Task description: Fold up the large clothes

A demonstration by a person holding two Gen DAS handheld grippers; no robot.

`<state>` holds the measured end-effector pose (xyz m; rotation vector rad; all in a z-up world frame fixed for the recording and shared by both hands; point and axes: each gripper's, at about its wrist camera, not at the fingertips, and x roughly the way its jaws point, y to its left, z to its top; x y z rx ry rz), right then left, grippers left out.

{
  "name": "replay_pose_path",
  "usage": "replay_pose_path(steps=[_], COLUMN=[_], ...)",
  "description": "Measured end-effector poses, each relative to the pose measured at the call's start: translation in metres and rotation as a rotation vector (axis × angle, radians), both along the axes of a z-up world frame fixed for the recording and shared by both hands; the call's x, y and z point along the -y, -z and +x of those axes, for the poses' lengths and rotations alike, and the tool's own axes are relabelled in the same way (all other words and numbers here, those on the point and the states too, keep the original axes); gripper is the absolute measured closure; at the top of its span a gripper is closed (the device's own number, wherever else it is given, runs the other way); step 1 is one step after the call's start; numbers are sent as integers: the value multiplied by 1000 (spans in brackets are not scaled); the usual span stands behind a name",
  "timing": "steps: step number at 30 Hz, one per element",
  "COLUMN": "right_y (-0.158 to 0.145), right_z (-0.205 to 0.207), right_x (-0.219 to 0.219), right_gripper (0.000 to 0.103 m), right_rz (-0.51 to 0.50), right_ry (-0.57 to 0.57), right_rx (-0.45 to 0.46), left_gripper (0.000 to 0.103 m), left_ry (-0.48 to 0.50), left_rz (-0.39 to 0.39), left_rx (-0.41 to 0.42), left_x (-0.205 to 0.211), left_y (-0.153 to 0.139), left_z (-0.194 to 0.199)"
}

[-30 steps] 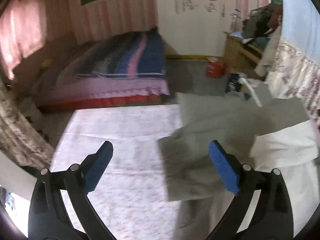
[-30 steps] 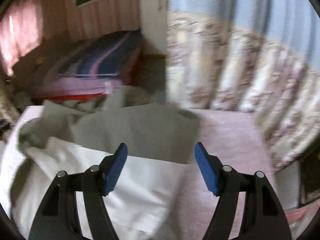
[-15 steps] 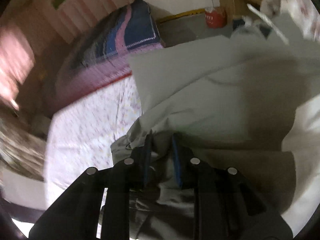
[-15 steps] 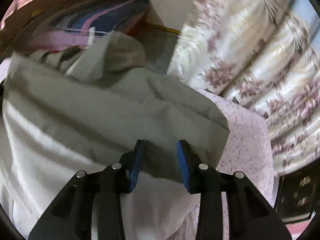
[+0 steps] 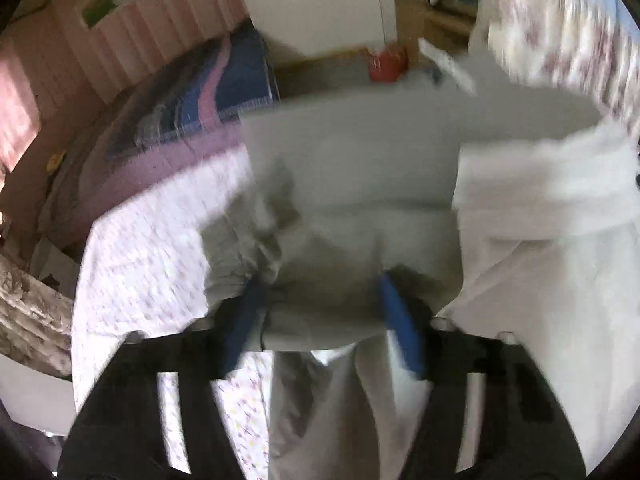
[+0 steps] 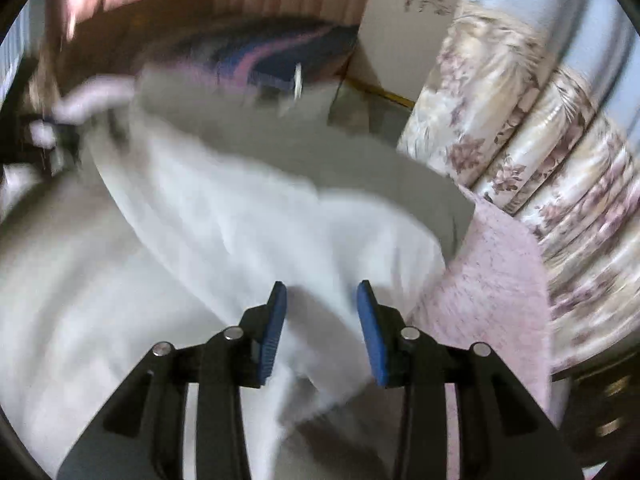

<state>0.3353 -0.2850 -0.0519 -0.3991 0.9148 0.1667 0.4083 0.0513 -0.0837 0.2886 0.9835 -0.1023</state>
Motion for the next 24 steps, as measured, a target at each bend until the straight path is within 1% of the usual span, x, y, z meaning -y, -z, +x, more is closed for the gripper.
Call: replay_pose_path(steps=[2, 4, 5, 7, 12, 16, 19, 20, 21, 22, 23, 24], right_y=[22, 31, 33, 33, 33, 35, 34, 33, 31, 28, 25, 18], right_z=[-1, -1, 0, 2, 3, 1, 0, -2, -3, -6, -9, -16], right_x=[4, 5, 5, 9, 24, 20, 21, 20, 20, 18, 18, 19], right_gripper=[71, 72, 72, 72, 72, 72, 71, 70, 70, 68, 63, 54], right_rz=[-88, -139, -146, -127, -54, -59, -41, -39, -40, -41, -34, -3], right_ry=[-11, -22, -26, -27, -28, -5, 20, 25, 28, 31, 35, 42], right_rx=[-19, -22, -22, -26, -30, -10, -1, -3, -2, 2, 7, 15], left_gripper=[46, 46, 44, 43, 42, 41, 41, 39, 34, 13, 3, 3], left_ry=[4, 5, 8, 10, 16, 0, -7, -15, -26, -49, -74, -75], left_rz=[-26, -46, -44, -42, -65, -49, -45, -40, -39, -30, -18, -18], left_rx=[-12, -29, -36, -43, -24, -13, 3, 6, 8, 14, 49, 88], left_x=[-2, -3, -2, 0, -1, 5, 8, 9, 9, 8, 8, 8], left_y=[5, 6, 7, 10, 15, 16, 14, 11, 6, 1, -8, -17], left_z=[-1, 0, -1, -1, -5, -8, -13, -15, -18, -21, -30, -39])
